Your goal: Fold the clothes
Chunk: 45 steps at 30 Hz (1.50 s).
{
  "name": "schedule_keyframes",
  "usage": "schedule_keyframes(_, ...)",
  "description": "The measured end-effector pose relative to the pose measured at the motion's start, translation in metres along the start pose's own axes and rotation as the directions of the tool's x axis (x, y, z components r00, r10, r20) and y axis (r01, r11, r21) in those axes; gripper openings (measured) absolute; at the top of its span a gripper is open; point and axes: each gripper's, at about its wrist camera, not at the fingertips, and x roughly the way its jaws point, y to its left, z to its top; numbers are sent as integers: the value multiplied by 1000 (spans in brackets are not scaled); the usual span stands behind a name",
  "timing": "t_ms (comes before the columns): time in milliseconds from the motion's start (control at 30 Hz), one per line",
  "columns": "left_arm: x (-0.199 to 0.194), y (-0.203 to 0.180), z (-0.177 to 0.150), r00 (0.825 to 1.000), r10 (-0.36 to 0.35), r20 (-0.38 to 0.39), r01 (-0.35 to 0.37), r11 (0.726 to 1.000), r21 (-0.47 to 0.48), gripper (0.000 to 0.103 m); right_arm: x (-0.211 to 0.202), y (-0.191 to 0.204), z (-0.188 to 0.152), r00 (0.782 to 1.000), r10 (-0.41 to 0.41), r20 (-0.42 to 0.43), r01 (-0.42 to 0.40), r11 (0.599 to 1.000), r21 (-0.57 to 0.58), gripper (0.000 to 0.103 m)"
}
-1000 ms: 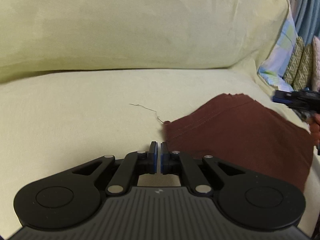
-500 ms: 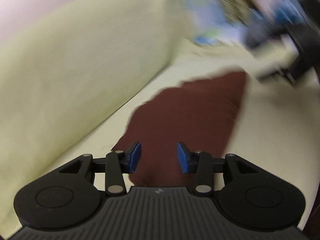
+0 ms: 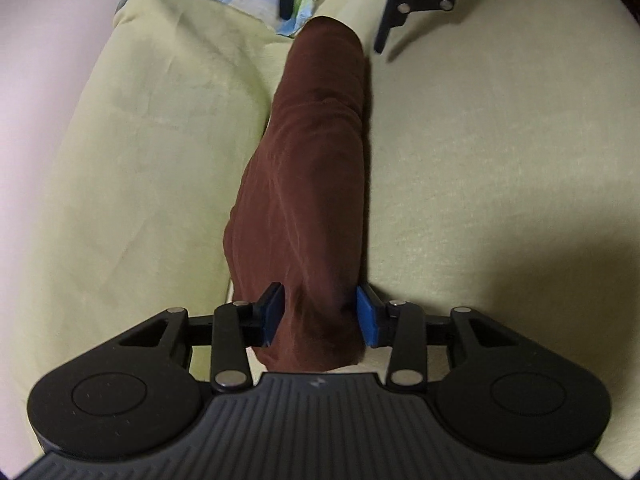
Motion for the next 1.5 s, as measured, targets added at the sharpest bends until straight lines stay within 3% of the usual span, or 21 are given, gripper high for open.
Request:
schedule_keyframes(67, 4, 0, 0, 1000, -15, -5, 15, 1000, -9, 5, 4, 7, 5, 1000, -7, 19, 8, 999, -45, 73)
schedule_keyframes(167, 5, 14, -2, 999, -43, 9, 44, 995, -92, 4, 13, 17, 20, 998, -30, 58, 37, 990, -134, 73)
schedule_keyframes(300, 7, 18, -12, 998, -63, 13, 64, 995, -82, 3, 25, 14, 26, 998, -19, 60, 28, 987, -159, 72)
schedule_keyframes(400, 7, 24, -18, 997, -71, 19, 72, 994, -83, 3, 31, -5, 18, 996, 84, 1, -84, 994, -77, 30)
schedule_keyframes(533, 12, 28, -14, 996, -88, 32, 90, 992, -91, 3, 30, -10, 8, 997, 75, -17, -76, 994, -77, 25)
schedule_keyframes(633, 11, 32, -19, 995, -91, 36, 95, 988, -122, 3, 28, 1, 3, 999, 47, -18, -50, 983, -175, 28)
schedule_keyframes(767, 7, 35, -17, 994, -99, 44, 104, 986, -130, 3, 27, 6, 1, 999, 39, -30, -44, 983, -180, 31)
schedule_keyframes(867, 4, 36, -13, 994, -99, 43, 103, 986, -133, 3, 29, 13, -2, 998, 3, -67, -21, 966, -258, 36)
schedule_keyframes(1133, 7, 38, -10, 994, -107, 36, 112, 984, -142, 2, 22, 12, -12, 992, -21, -125, -5, 979, -206, 32)
schedule_keyframes(1200, 7, 38, -9, 994, -106, 36, 111, 983, -146, 3, 22, 17, -11, 993, -56, -107, 29, 971, -238, 39)
schedule_keyframes(1333, 4, 37, -11, 994, -106, 37, 110, 983, -145, 3, 17, 22, -8, 989, -140, -41, 121, 945, -302, 69)
schedule_keyframes(1400, 2, 36, -13, 993, -107, 38, 112, 983, -146, 3, 13, 21, -3, 991, -132, -13, 122, 944, -306, 76)
schedule_keyframes(1500, -6, 31, -18, 993, -109, 40, 114, 982, -154, 3, 14, 21, 3, 995, -103, -5, 96, 947, -306, 74)
